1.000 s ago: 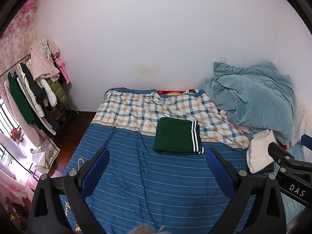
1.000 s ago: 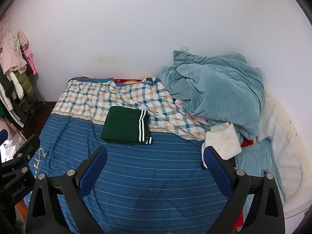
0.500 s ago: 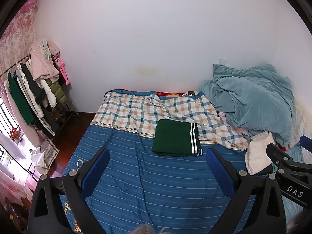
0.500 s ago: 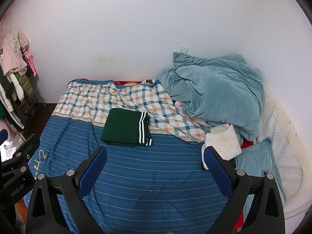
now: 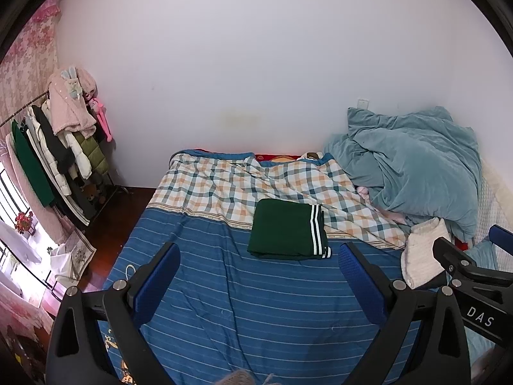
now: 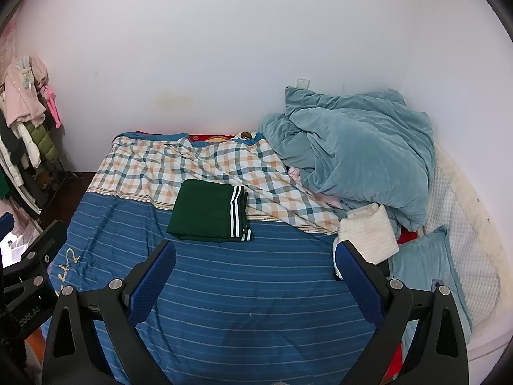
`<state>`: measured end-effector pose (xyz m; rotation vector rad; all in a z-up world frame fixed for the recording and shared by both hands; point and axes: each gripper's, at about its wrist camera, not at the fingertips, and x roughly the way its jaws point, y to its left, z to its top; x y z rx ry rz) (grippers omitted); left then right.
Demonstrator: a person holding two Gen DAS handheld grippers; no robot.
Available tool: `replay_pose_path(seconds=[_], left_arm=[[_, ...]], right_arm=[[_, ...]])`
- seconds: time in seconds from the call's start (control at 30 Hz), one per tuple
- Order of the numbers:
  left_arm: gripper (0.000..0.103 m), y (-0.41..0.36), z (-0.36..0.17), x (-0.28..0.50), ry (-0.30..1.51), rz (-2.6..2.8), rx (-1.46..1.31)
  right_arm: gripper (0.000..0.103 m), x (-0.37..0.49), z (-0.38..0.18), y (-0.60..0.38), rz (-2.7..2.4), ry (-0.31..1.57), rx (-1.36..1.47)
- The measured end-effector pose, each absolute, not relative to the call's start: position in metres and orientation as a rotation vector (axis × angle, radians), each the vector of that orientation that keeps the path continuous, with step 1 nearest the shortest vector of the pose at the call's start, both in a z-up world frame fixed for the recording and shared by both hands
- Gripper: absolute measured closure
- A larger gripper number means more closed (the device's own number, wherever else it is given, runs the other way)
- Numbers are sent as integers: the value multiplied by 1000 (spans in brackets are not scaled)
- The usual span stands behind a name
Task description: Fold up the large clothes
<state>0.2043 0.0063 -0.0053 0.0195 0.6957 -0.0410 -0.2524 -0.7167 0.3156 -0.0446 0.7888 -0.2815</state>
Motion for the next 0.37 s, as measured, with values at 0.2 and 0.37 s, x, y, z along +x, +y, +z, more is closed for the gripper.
replay_pose_path(seconds=[0.2,0.37], left_arm=[[2,7,-4,205,693,-36,15],[2,9,-3,205,686,-27,7]], right_arm=[[2,-259,316,-716,-289,783,-45],[2,-265,317,-713,-294,777,-40]])
